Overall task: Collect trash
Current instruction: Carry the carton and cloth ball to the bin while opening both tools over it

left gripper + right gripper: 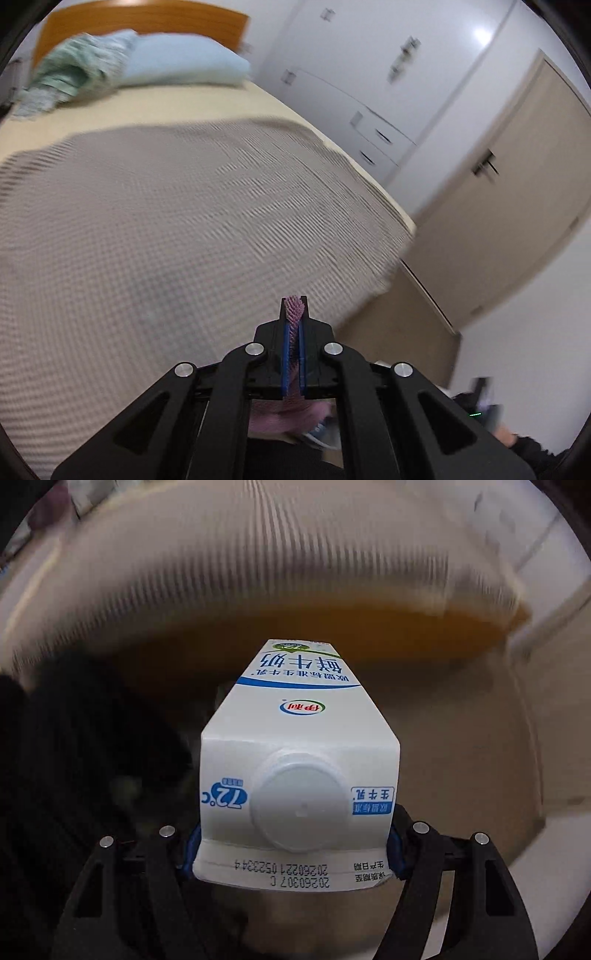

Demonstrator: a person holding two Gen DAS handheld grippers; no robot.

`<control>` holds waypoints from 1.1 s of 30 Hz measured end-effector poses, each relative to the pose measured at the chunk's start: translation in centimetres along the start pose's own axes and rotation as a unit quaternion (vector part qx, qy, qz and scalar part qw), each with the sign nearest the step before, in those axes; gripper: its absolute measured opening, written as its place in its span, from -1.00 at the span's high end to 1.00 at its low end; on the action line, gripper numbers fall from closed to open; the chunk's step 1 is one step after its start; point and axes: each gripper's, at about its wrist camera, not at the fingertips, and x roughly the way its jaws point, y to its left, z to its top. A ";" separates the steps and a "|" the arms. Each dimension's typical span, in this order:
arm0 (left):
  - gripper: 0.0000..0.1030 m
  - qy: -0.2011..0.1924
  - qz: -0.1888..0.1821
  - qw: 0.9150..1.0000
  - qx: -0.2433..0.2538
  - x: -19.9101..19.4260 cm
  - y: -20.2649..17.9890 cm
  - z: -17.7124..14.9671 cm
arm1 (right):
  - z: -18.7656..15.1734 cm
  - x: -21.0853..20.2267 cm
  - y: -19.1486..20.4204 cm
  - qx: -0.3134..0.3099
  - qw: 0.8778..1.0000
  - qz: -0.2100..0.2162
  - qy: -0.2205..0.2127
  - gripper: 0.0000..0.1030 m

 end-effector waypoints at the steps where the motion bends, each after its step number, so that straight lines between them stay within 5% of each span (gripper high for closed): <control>1: 0.99 0.010 -0.010 1.000 -0.001 1.3 -1.2 -0.8 | -1.6 2.4 -0.5 0.004 1.000 0.000 0.027 -0.37; 4: 0.99 0.030 -0.032 0.999 -0.012 4.0 -3.3 -3.2 | -4.2 7.8 -1.4 -0.005 0.996 -0.010 0.084 -0.37; 9: 0.99 0.056 -0.046 0.997 -0.026 6.1 -5.9 -7.0 | -4.1 13.8 -1.2 -0.057 0.986 -0.025 0.152 -0.37; 16: 0.99 0.066 -0.025 0.997 -0.027 7.4 -6.1 -8.5 | -1.7 17.4 1.8 -0.175 0.952 -0.022 0.251 -0.38; 19: 0.99 0.072 -0.017 0.996 -0.041 8.3 -5.0 -8.6 | -0.2 20.7 2.3 -0.182 0.939 -0.009 0.291 -0.38; 21: 0.99 0.083 -0.007 0.995 -0.049 9.3 -4.4 -9.0 | 0.6 23.4 2.2 -0.177 0.934 -0.037 0.310 -0.38; 27: 0.99 0.111 -0.004 0.992 -0.058 11.9 -3.5 -10.1 | 2.1 24.9 1.1 -0.128 0.946 -0.030 0.295 -0.38; 33: 0.99 0.159 -0.027 0.986 -0.034 17.7 -5.4 -11.6 | -0.3 27.0 1.7 -0.117 0.951 -0.018 0.287 -0.38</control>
